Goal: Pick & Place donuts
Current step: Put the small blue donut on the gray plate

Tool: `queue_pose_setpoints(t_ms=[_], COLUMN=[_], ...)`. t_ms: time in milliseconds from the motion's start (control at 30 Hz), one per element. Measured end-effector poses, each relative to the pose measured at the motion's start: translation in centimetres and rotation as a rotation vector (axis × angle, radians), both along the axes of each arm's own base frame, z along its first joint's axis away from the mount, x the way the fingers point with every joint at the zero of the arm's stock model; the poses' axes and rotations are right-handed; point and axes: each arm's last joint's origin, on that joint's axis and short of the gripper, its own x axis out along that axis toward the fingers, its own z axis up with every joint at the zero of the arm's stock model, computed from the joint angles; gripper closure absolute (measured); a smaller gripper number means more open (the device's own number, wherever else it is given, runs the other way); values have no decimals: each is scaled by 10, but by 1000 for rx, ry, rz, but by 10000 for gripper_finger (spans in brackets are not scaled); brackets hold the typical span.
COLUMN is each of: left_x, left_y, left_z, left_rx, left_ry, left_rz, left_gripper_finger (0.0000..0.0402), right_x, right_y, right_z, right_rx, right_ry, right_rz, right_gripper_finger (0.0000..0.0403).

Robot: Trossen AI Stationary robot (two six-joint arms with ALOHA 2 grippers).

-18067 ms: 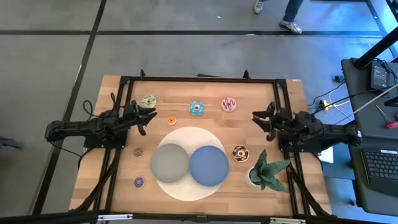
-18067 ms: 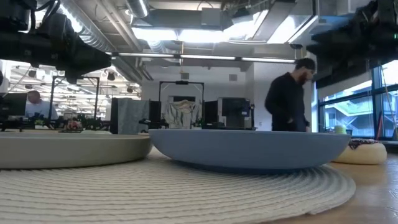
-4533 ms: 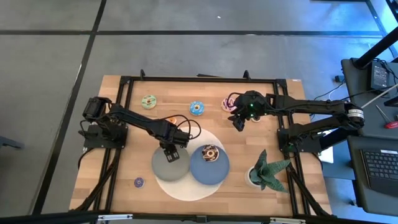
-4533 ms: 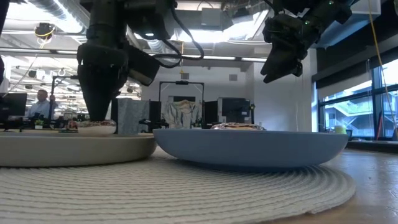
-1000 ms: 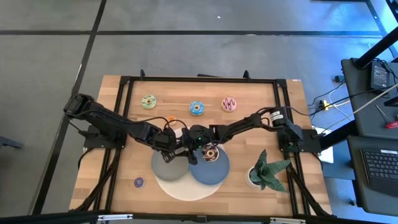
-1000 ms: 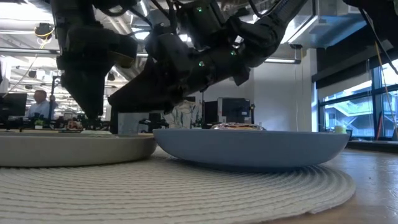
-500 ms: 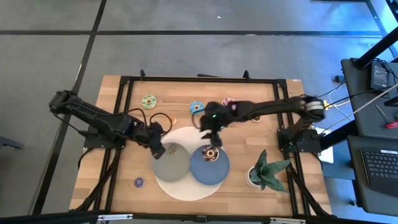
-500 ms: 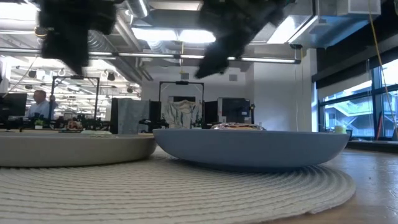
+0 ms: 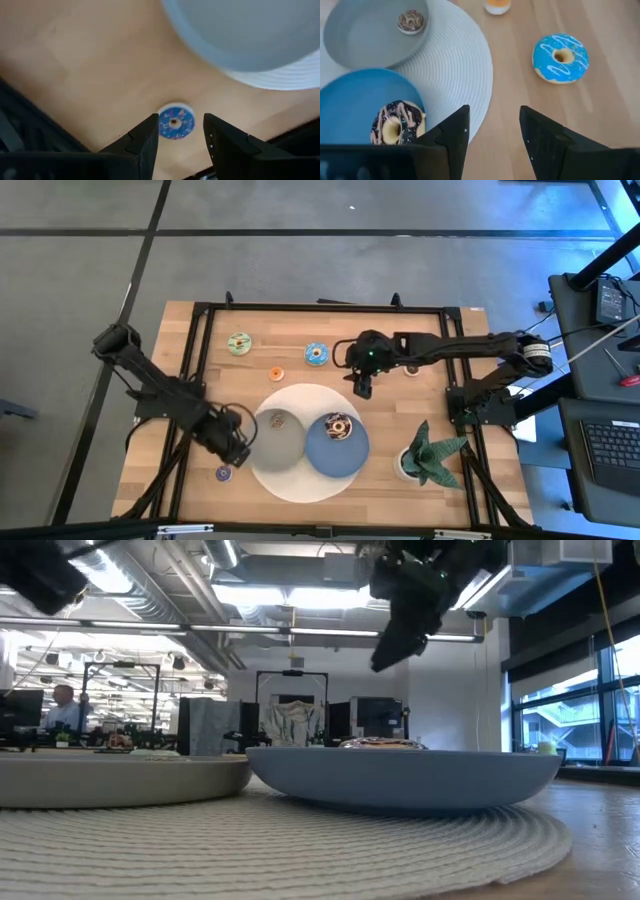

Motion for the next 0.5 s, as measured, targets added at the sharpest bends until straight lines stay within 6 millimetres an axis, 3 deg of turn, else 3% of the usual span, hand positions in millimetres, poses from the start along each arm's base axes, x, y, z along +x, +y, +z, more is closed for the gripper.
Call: queue_pose_setpoints(t_ms=[133,333,500], left_x=[-4,-6,-5], left_y=[-20,-45,-55], left_z=[-10,-25,-39], left_rx=[-28,-66,-40], left_ry=[59,74,106], left_rz=[52,58,70], left_gripper_finger=[250,253,249], right_x=[-1,9,16], right_y=[1,3,4], right_z=[-9,2,11], right_rx=[21,20,51], right_ry=[3,-141,-257], right_rz=[-9,31,87], right_gripper_finger=[228,228,228])
